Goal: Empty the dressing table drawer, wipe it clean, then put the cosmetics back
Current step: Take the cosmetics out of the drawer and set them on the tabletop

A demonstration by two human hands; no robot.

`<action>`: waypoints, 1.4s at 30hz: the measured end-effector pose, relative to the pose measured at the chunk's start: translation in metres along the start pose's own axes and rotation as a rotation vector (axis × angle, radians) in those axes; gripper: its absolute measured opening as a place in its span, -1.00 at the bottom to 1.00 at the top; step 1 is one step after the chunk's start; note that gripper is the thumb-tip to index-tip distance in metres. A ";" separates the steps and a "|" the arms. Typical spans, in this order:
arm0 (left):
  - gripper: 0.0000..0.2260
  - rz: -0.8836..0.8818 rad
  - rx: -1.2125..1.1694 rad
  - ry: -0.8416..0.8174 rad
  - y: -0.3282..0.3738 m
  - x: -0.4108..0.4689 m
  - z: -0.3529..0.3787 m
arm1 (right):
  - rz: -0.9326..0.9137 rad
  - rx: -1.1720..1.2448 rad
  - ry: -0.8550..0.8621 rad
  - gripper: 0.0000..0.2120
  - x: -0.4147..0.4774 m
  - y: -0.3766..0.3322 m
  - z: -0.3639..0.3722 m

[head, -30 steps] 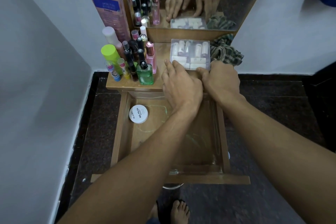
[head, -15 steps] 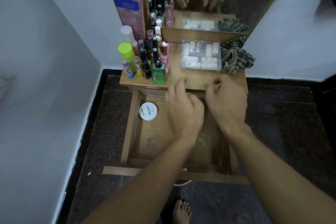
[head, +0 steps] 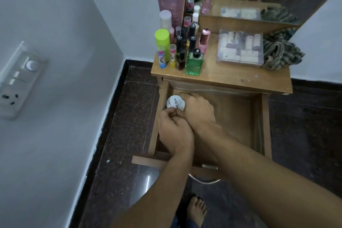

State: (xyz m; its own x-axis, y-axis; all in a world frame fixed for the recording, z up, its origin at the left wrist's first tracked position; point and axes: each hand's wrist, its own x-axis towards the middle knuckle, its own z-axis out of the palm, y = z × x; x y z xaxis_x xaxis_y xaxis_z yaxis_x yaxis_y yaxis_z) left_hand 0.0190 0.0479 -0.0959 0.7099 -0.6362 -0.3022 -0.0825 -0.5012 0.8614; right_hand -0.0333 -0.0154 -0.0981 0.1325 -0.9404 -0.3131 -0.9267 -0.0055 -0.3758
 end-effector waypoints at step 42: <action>-0.84 -0.149 -0.382 -0.262 0.050 -0.019 0.070 | 0.042 0.106 0.458 -0.56 -0.006 0.045 -0.103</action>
State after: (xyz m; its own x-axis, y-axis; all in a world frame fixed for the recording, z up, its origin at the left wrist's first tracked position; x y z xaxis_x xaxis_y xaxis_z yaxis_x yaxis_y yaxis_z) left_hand -0.0478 -0.0062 -0.0753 0.4904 -0.7246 -0.4842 0.3041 -0.3784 0.8743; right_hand -0.1121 -0.0454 -0.0234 -0.0952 -0.9924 0.0784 -0.8835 0.0479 -0.4659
